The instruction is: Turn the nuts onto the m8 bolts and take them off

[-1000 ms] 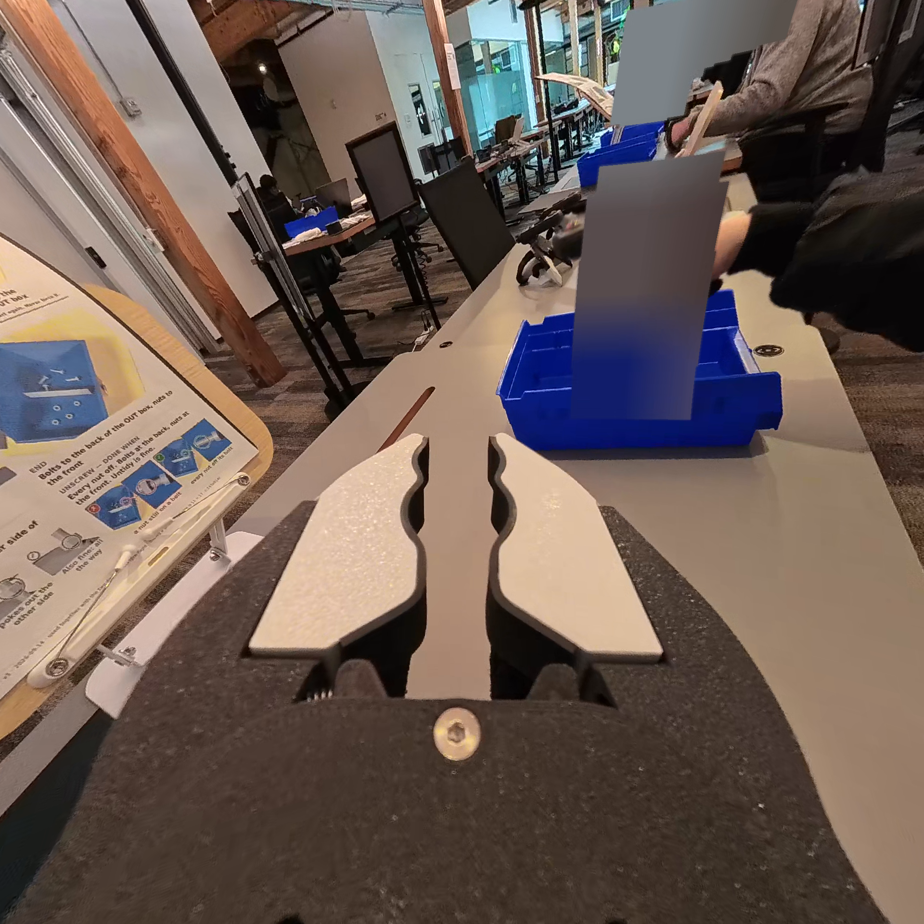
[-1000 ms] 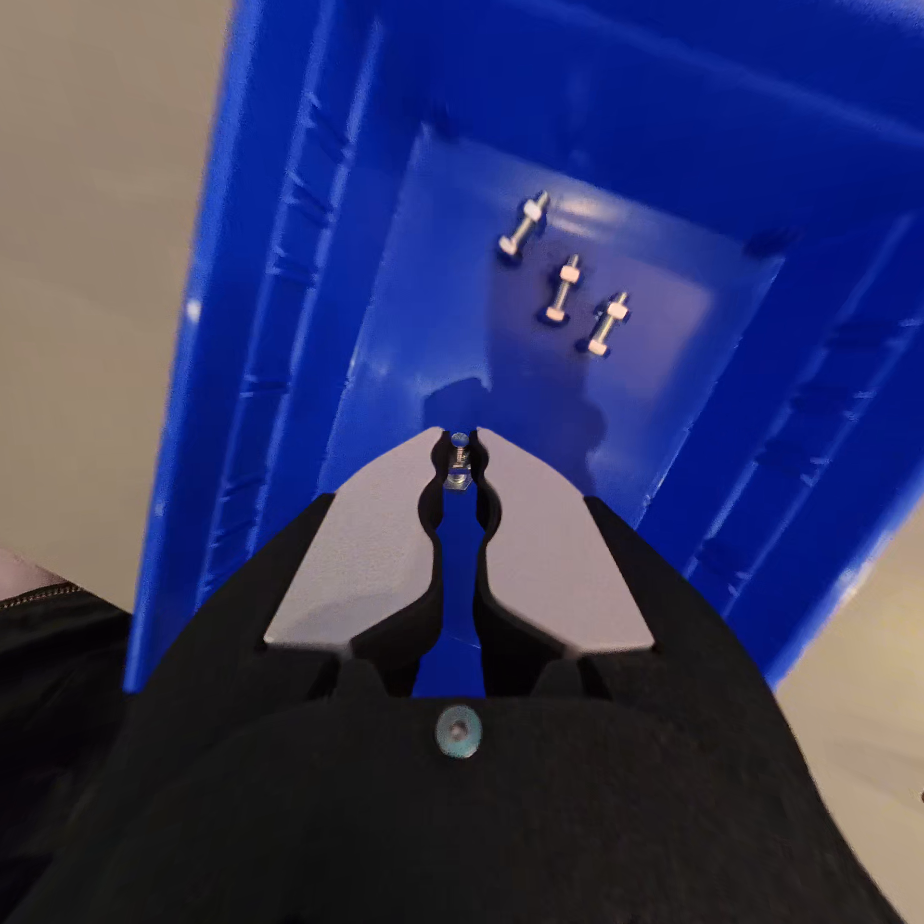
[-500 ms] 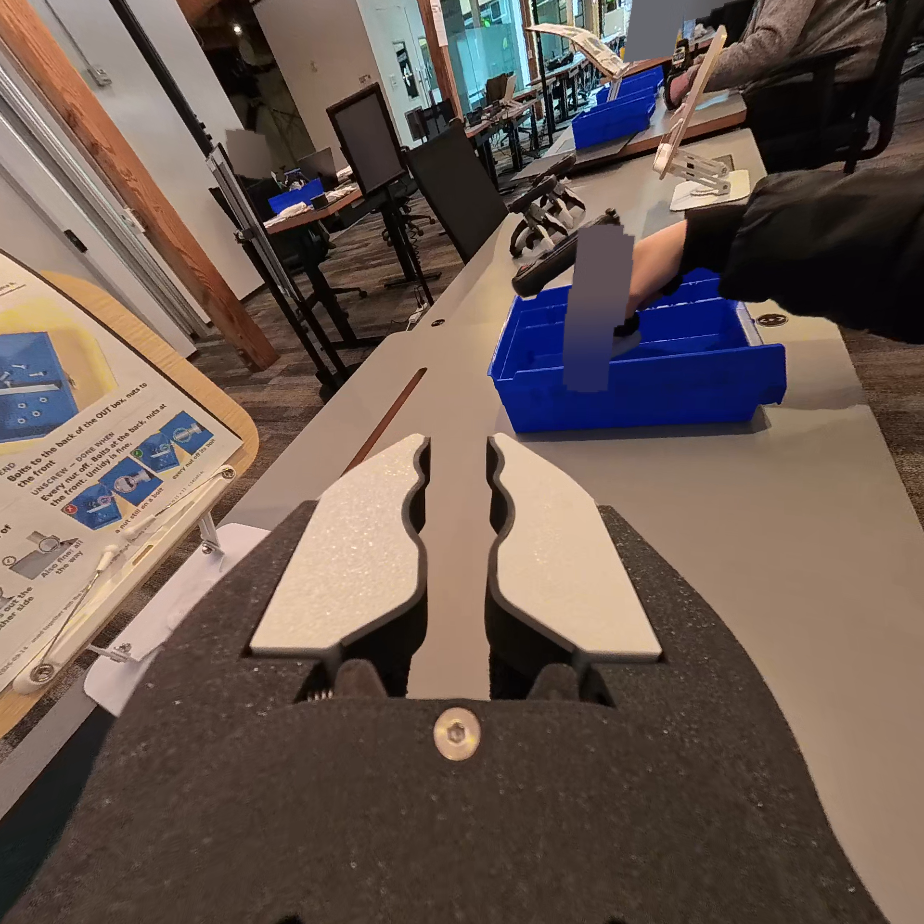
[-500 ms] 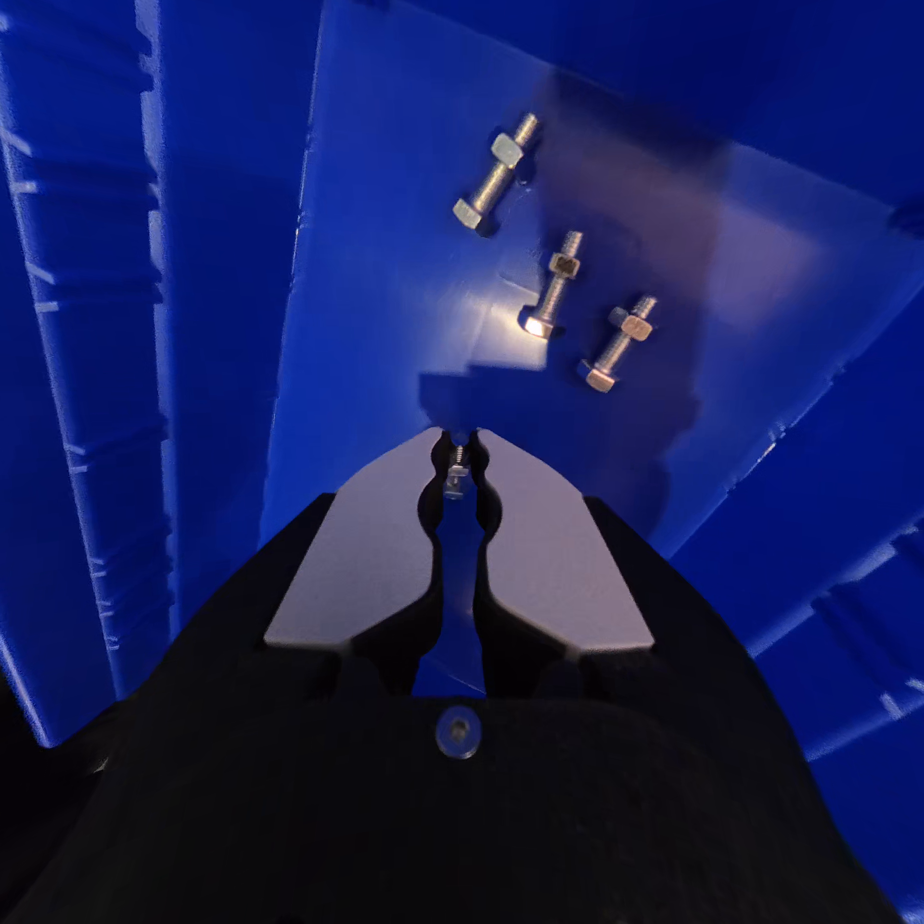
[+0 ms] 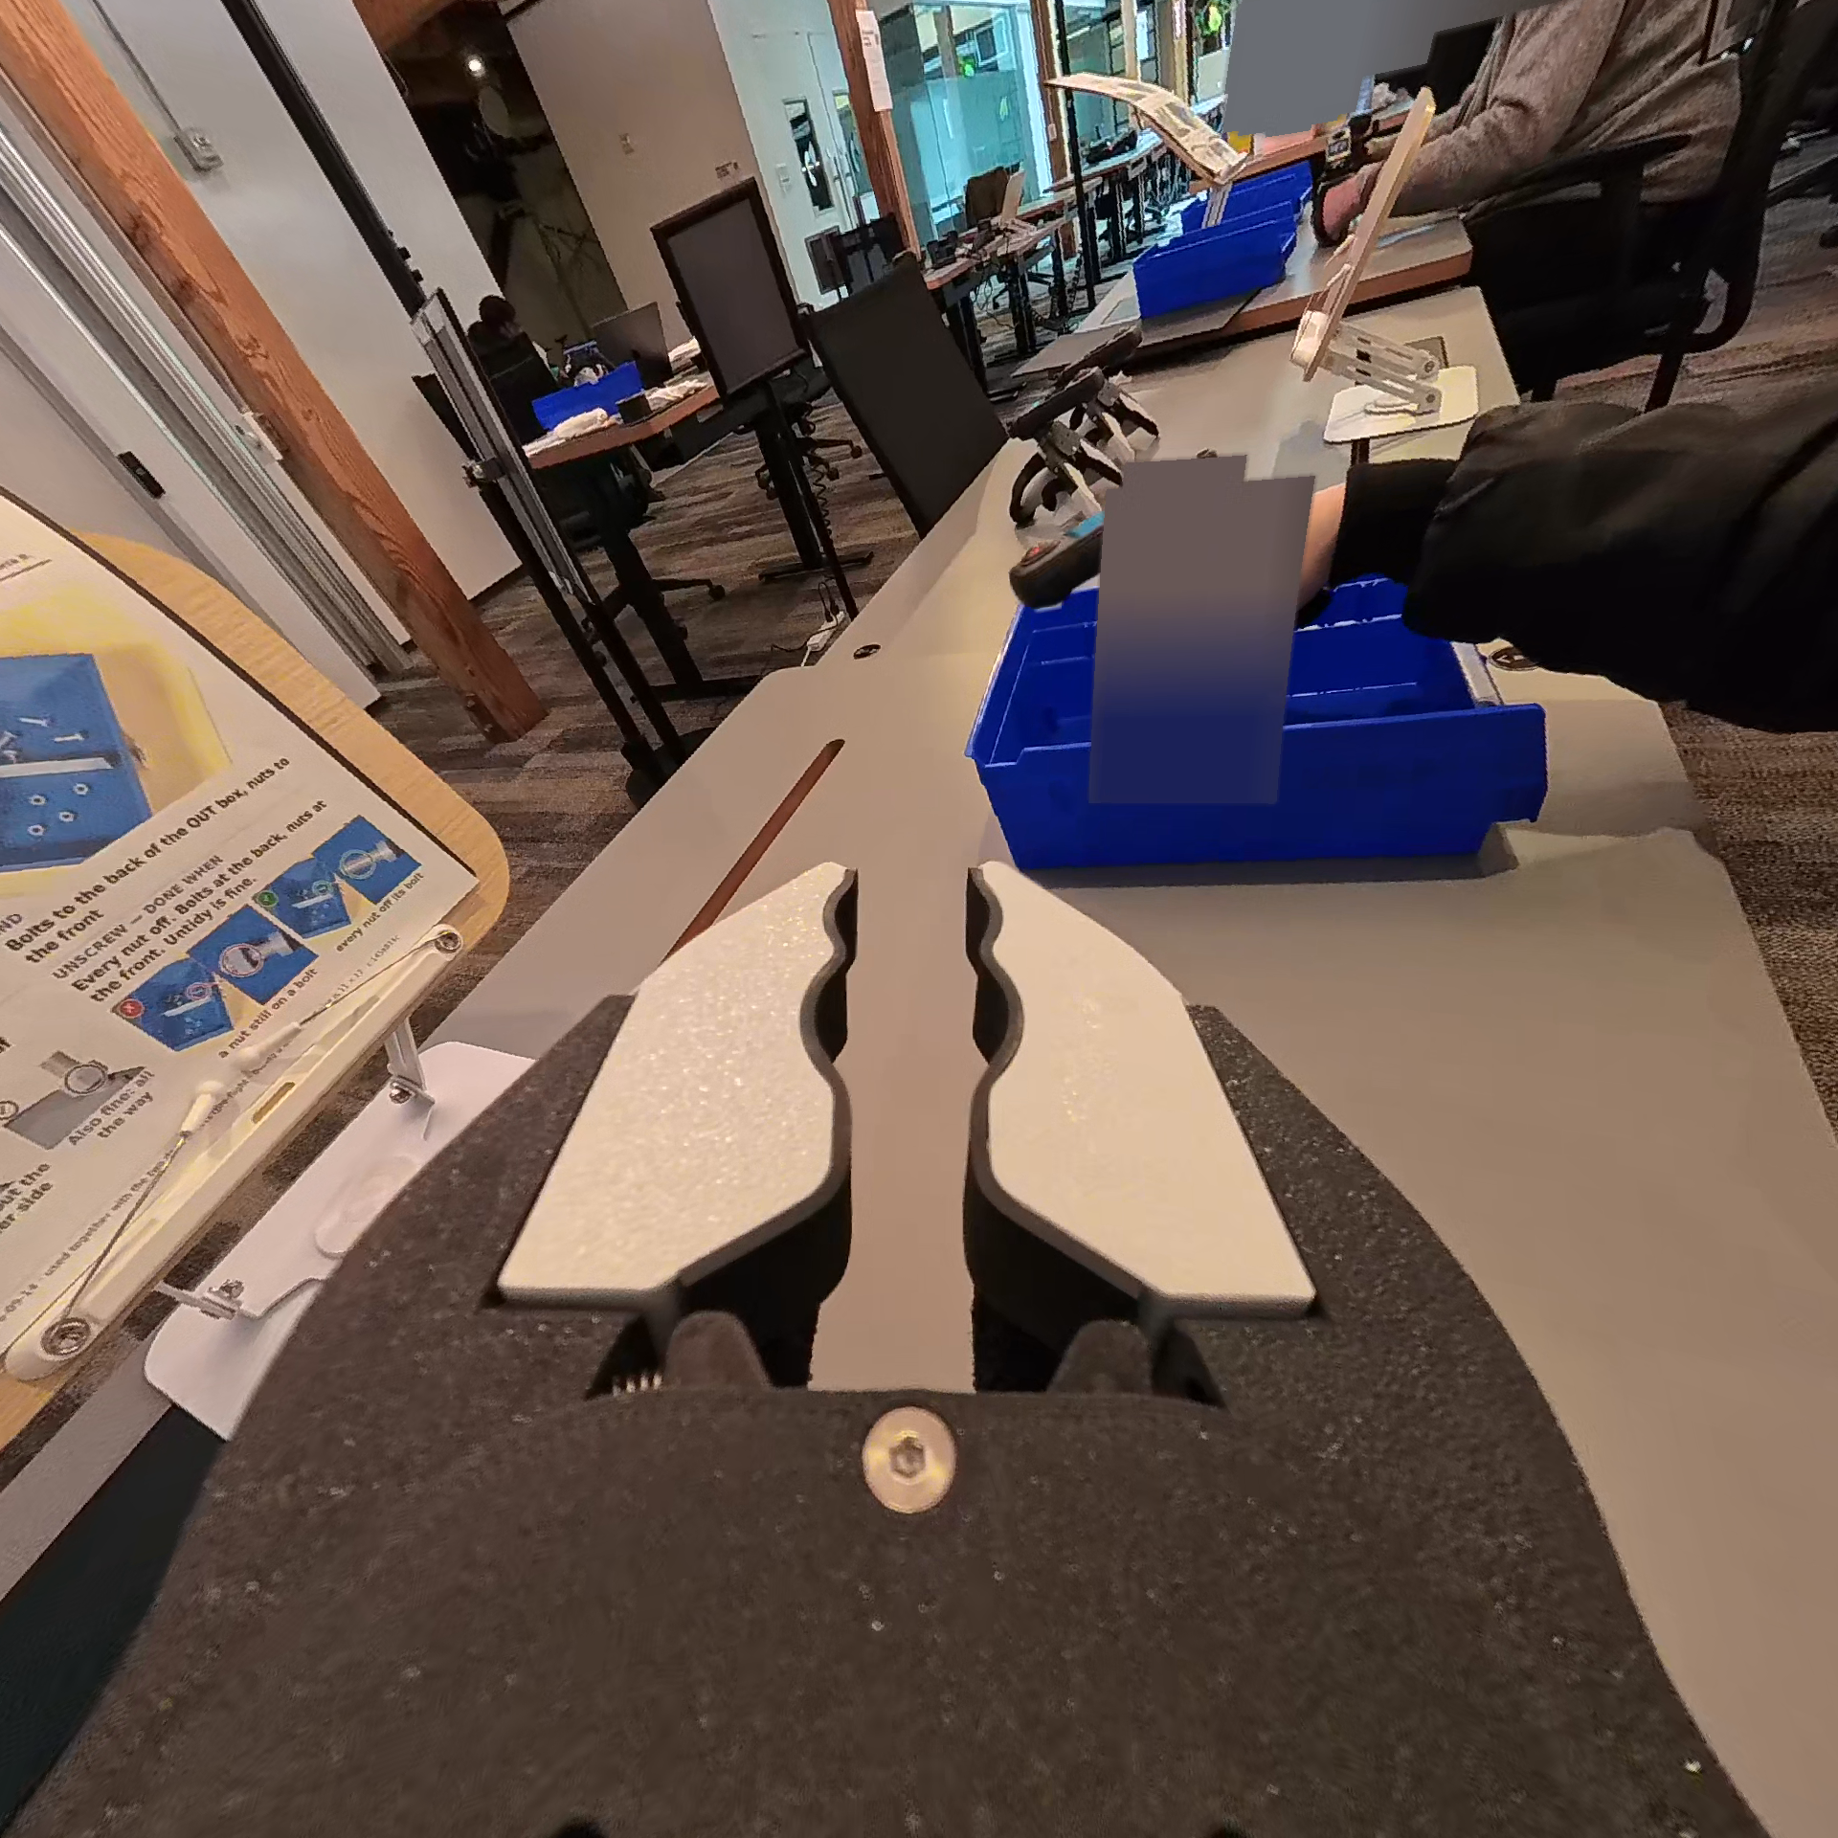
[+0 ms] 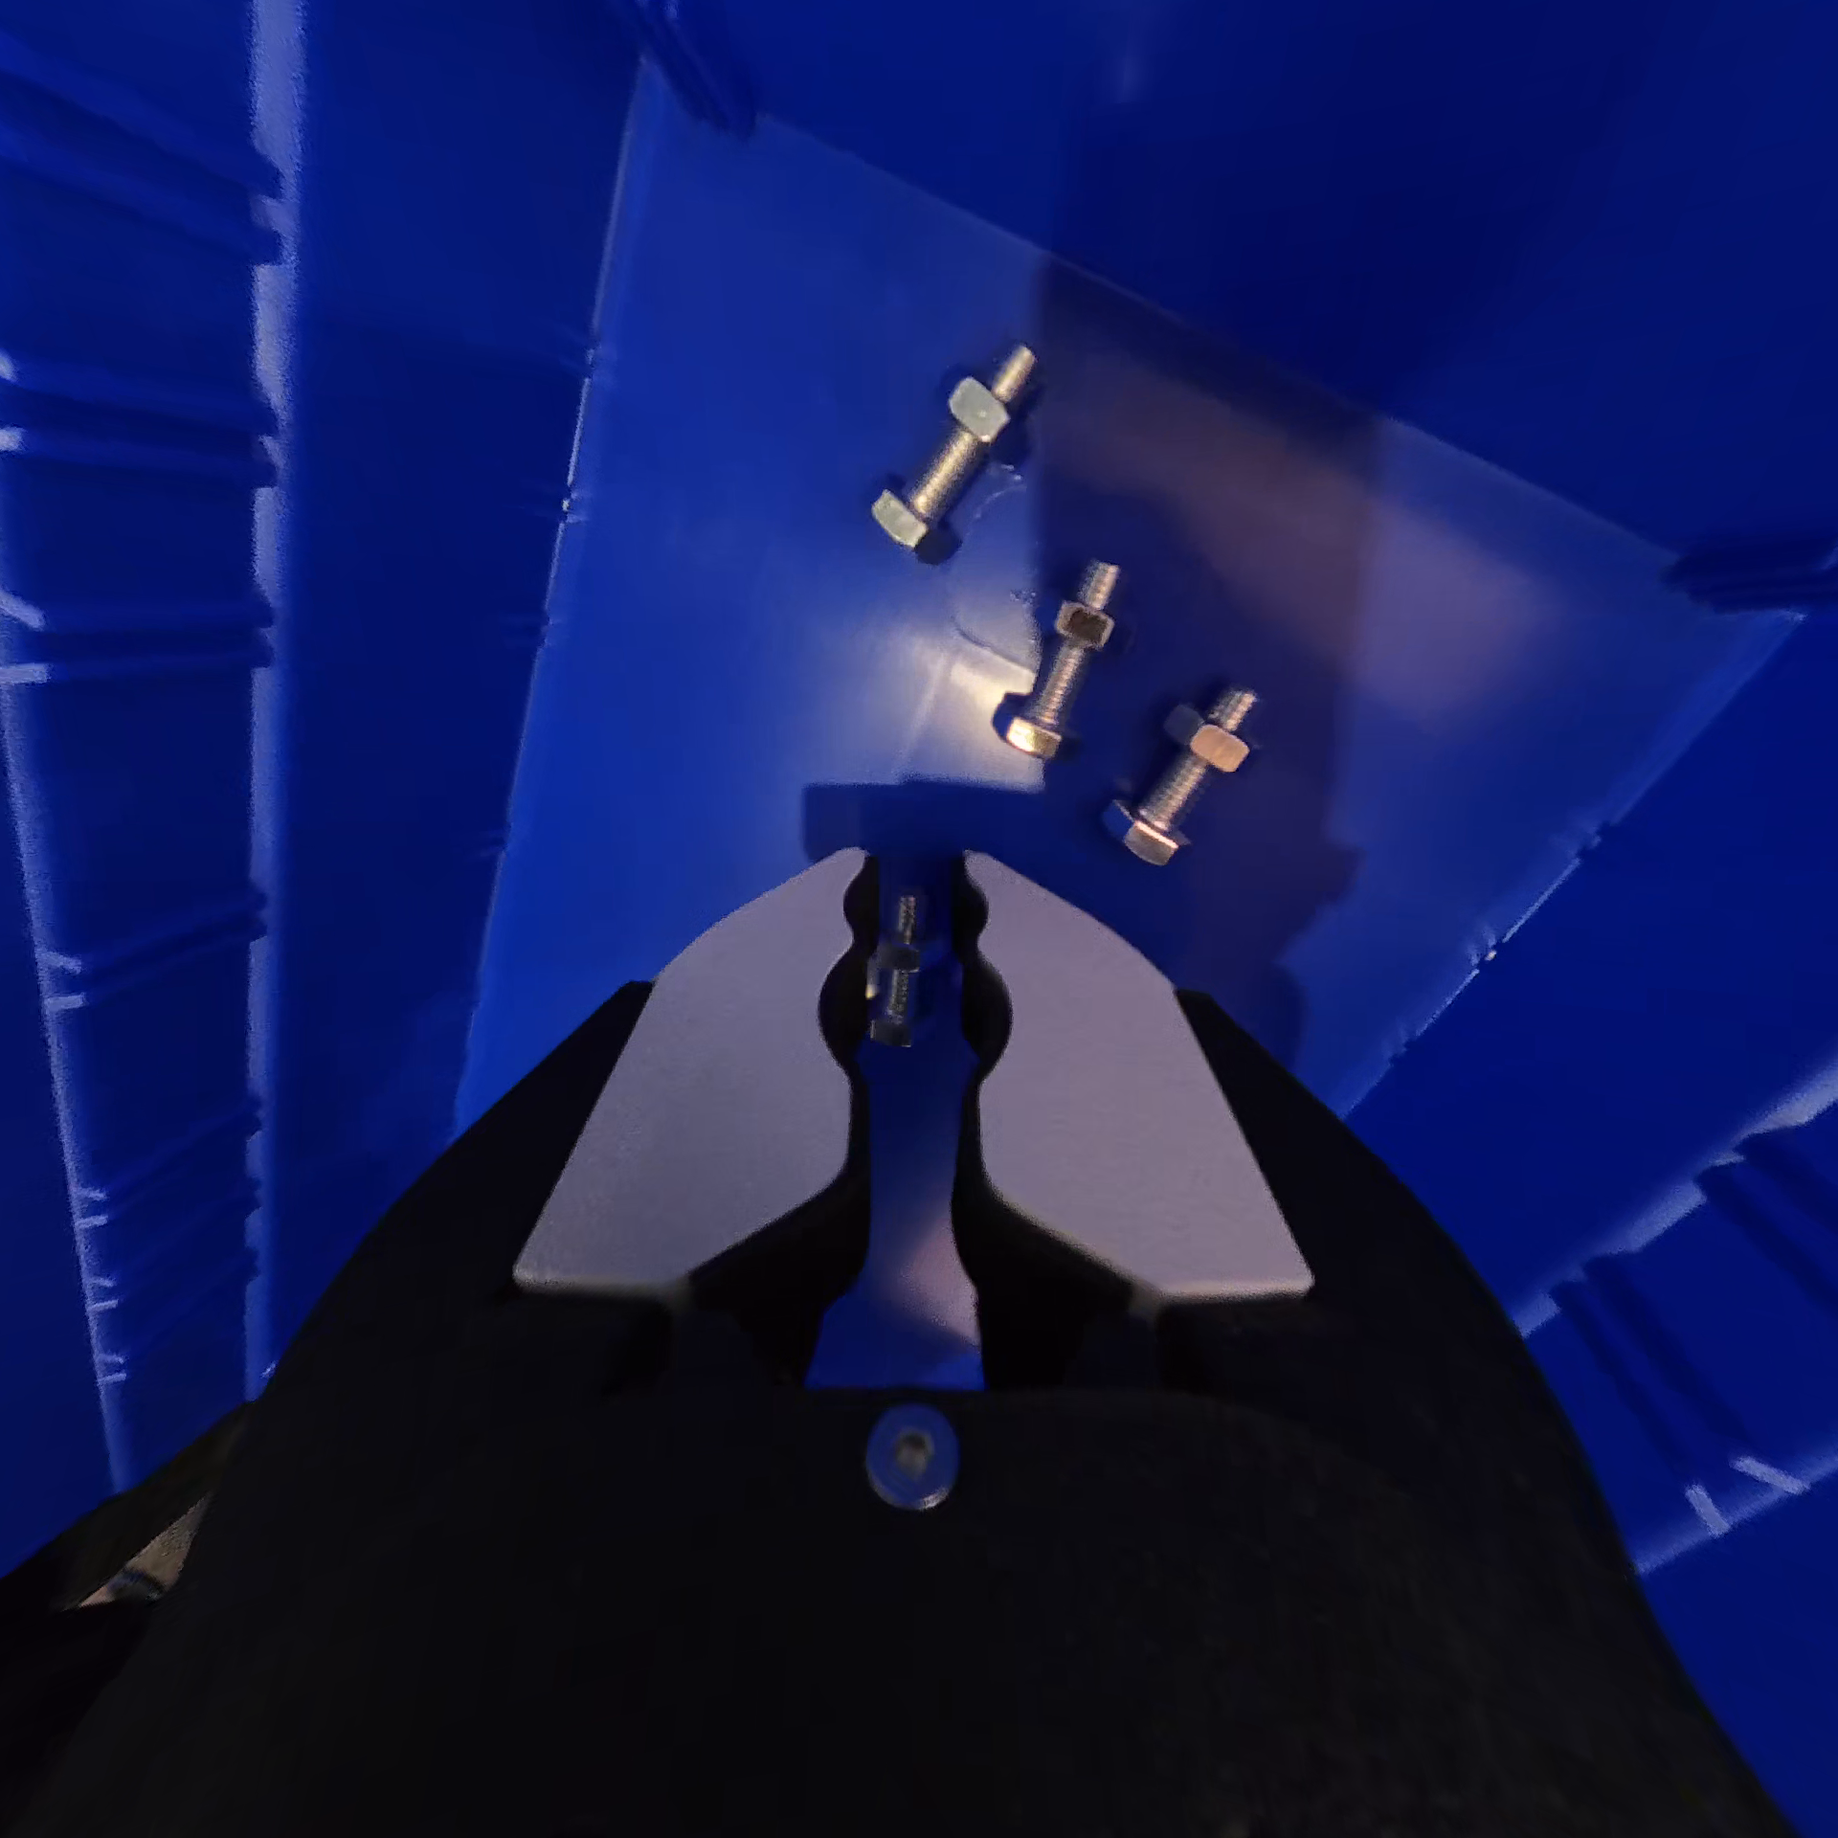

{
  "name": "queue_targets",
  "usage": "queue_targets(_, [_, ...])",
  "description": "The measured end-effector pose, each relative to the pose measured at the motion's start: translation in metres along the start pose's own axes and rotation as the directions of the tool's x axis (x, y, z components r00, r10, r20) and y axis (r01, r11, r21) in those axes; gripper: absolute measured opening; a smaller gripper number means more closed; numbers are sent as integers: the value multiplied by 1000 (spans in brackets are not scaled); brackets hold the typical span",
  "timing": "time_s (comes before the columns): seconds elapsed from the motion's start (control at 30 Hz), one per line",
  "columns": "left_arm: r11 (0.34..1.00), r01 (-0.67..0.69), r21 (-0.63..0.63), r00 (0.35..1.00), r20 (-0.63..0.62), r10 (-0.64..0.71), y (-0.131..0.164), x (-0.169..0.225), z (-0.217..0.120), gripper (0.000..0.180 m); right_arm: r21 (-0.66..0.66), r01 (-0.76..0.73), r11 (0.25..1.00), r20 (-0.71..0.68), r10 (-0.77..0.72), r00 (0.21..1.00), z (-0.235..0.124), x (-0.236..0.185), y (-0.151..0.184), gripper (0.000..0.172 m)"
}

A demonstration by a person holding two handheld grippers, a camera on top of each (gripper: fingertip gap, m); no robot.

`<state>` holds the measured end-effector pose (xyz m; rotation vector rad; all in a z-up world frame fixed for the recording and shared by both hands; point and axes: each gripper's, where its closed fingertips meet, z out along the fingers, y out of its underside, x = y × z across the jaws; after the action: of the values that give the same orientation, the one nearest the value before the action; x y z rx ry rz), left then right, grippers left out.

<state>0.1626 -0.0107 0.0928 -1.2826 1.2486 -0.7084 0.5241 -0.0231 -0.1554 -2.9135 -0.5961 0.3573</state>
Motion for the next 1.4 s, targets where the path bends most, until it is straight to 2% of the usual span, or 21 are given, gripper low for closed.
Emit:
queue_targets(0.13, [1000, -8, 15, 1000, 5, 8, -5, 0, -5, 20, 92, 28, 995, -64, -23, 998, -17, 1, -8, 18])
queue_targets(0.27, [999, -11, 33, 999, 38, 10, -10, -5, -13, 20, 313, 135, 940, -183, -80, 980, -75, -21, -24, 16])
queue_targets(0.37, [1000, -7, 14, 996, 92, 6, -5, -16, -13, 20, 528, 294, 797, -320, -134, 938, -137, -66, -45, 23])
queue_targets(0.47, [1000, 20, -24, 984, 176, -15, 9, -30, -12, 21, 691, 418, 589, -383, -191, 904, -175, -131, -67, 48])
queue_targets(0.53, [998, 53, -46, 972, 230, -41, 21, -38, -13, 22, 704, 476, 527, -405, -253, 879, -170, -168, -77, 68])
queue_targets(0.57, [996, 71, -52, 966, 253, -55, 27, -40, -15, 22, 696, 515, 499, -427, -288, 857, -163, -185, -81, 63])
queue_targets(0.67, [990, 122, -76, 950, 297, -94, 47, -37, -23, 22, 687, 579, 438, -470, -340, 815, -136, -223, -96, 31])
queue_targets(0.7, [988, 138, -66, 939, 326, -109, 54, -37, -29, 18, 694, 581, 425, -466, -349, 813, -127, -234, -102, 24])
queue_targets(0.77, [984, 174, -33, 922, 357, -151, 70, -33, -39, 0, 719, 572, 394, -434, -389, 813, -107, -255, -113, 6])
queue_targets(0.8, [980, 199, -21, 916, 360, -178, 78, -30, -43, 0, 736, 555, 388, -401, -410, 819, -97, -265, -119, 0])
queue_targets(0.9, [963, 267, -24, 899, 365, -240, 105, -27, -52, 0, 768, 478, 426, -262, -472, 842, -63, -287, -134, 0])
queue_targets(0.97, [957, 289, -23, 877, 407, -255, 121, -32, -59, 1, 781, 445, 439, -219, -475, 852, -45, -293, -147, 0])
queue_targets(1.03, [950, 313, -11, 853, 442, -276, 133, -37, -62, 16, 800, 407, 440, -192, -456, 869, -31, -294, -162, 12])
queue_targets(1.1, [940, 340, -19, 841, 453, -295, 145, -38, -58, 21, 822, 360, 441, -163, -423, 891, -19, -293, -176, 19])
queue_targets(1.13, [937, 349, -26, 836, 460, -299, 151, -39, -55, 21, 832, 344, 436, -153, -416, 896, -15, -293, -180, 12])
queue_targets(1.17, [934, 356, -28, 834, 462, -303, 156, -37, -52, 8, 843, 329, 425, -148, -406, 902, -11, -292, -185, 0])
queue_targets(1.2, [933, 358, -31, 836, 456, -306, 161, -35, -48, 0, 853, 311, 420, -146, -380, 914, -8, -289, -189, 0])
queue_targets(1.3, [910, 406, -87, 821, 471, -321, 187, -27, -40, 0, 864, 286, 414, -157, -319, 935, 0, -279, -196, 0])
queue_targets(1.4, [907, 393, -155, 826, 493, -274, 202, -21, -39, 0, 865, 310, 395, -215, -266, 940, 6, -267, -198, 0])
